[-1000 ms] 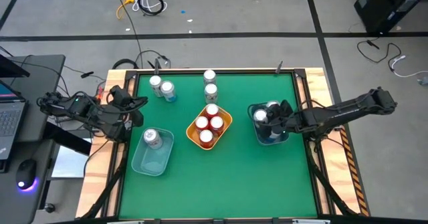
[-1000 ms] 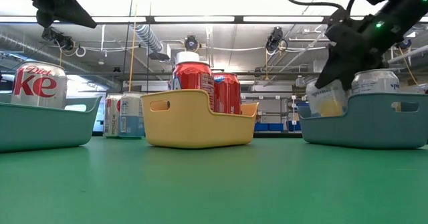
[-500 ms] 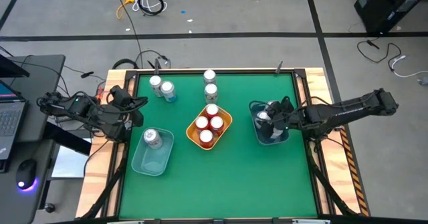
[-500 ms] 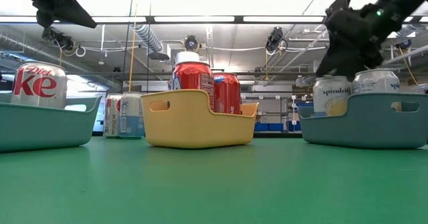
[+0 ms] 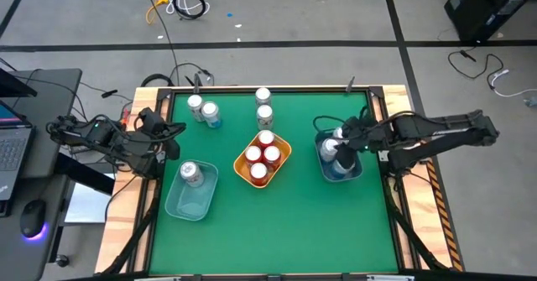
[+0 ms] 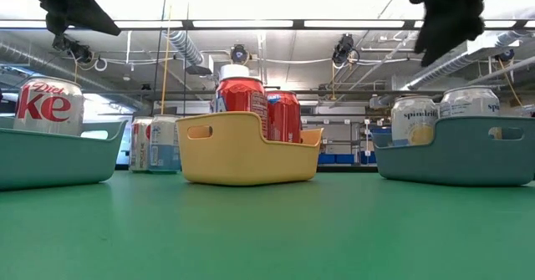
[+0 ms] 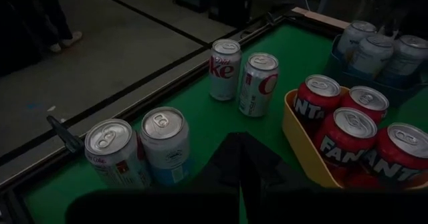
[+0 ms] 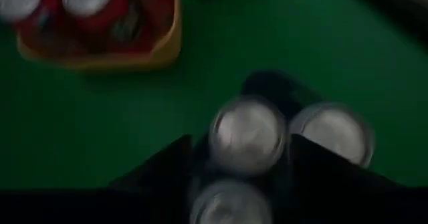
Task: Sort soda cans
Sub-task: Put the bottom blue and white soda can into the blue bin
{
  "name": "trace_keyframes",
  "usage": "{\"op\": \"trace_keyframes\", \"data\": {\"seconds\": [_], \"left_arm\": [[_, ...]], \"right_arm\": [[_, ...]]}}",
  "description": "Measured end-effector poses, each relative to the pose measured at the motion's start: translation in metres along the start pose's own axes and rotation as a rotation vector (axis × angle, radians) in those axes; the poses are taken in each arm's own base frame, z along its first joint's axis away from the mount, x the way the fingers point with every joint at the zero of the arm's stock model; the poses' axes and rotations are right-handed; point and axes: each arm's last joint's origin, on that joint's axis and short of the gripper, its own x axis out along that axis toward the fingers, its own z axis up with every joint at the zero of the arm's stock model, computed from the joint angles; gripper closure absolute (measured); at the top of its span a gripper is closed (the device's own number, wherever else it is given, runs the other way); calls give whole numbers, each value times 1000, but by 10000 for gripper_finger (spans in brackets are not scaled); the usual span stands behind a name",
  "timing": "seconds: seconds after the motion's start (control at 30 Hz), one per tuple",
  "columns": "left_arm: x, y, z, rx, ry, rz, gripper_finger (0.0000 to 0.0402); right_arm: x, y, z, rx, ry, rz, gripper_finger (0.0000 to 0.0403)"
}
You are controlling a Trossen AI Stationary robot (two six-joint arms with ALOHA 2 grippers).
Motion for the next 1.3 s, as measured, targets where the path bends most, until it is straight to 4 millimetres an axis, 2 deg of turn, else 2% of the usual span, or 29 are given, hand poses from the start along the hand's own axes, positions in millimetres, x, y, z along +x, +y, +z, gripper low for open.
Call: {"op": "trace_keyframes", "data": {"seconds": [0.1,0.2,0.27,0.57,0.93,1.13,1.3], "left_arm": [[0,0,0,0,0,0,400],[0,0,0,0,0,0,400],[0,0,0,0,0,0,400],[0,0,0,1,0,0,400],[0,0,0,5,0,1,400],[3,-4,0,24,13,11,400],[7,-10,-1,53,32,24,400]], "right_arm": [[-3,10,0,-16,126,35,260],[4,25,-2,-52,242,91,353],[14,34,-5,-75,312,98,389],[61,59,-11,-215,463,-3,379],[109,69,-13,-460,553,-42,390],[129,69,-11,-552,583,-41,390],[133,61,-18,-615,698,-130,390]]}}
